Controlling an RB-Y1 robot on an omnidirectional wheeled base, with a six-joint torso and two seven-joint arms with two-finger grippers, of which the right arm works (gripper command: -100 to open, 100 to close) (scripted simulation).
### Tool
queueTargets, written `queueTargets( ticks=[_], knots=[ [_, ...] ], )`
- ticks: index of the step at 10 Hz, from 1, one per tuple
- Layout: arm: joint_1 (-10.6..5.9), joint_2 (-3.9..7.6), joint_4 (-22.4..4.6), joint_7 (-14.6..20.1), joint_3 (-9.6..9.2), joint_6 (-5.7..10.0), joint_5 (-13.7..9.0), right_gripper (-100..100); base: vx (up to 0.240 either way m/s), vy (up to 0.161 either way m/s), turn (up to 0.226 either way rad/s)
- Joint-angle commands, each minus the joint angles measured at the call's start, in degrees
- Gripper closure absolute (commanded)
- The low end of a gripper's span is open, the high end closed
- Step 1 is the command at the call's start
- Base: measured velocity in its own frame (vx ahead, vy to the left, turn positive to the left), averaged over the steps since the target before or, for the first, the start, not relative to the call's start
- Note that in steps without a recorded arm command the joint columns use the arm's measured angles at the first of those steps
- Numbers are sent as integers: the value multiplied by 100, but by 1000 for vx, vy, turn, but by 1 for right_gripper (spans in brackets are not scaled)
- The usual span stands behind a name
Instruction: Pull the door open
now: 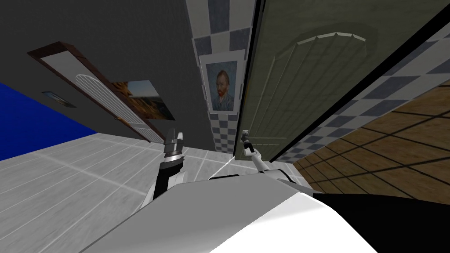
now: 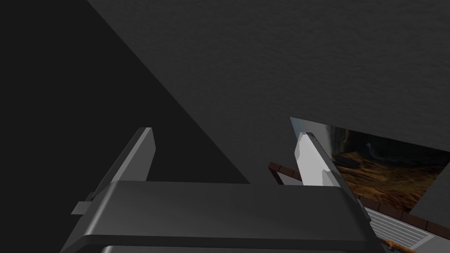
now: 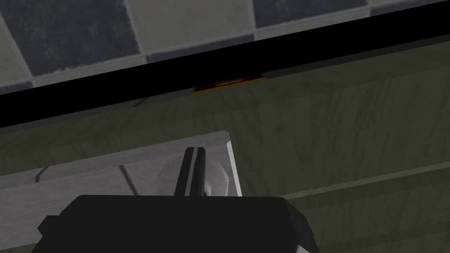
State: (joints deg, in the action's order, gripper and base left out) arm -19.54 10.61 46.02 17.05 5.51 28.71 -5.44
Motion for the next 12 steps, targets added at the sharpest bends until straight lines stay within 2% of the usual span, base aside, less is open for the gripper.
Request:
queueTargets(
  ticks=[1,6,7,9,10,11,12],
  knots=[
    [-1,-19,15,199,8,-16,-150,-100,-71,-26,84],
    [-3,-104,69,951,36,-72,-688,-100,-82,-32,54],
    [-3,-104,69,1011,36,-72,-688,-100,-59,-33,21],
    [-5,-158,97,1382,50,-101,-971,-100,-63,-39,60],
    [-5,-158,97,1467,50,-101,-971,-100,-48,-36,24],
    [-6,-189,112,1675,58,-117,-1121,-100,-61,-30,35],
    [-6,-189,112,1703,58,-117,-1121,-100,-52,-24,31]
  ],
)
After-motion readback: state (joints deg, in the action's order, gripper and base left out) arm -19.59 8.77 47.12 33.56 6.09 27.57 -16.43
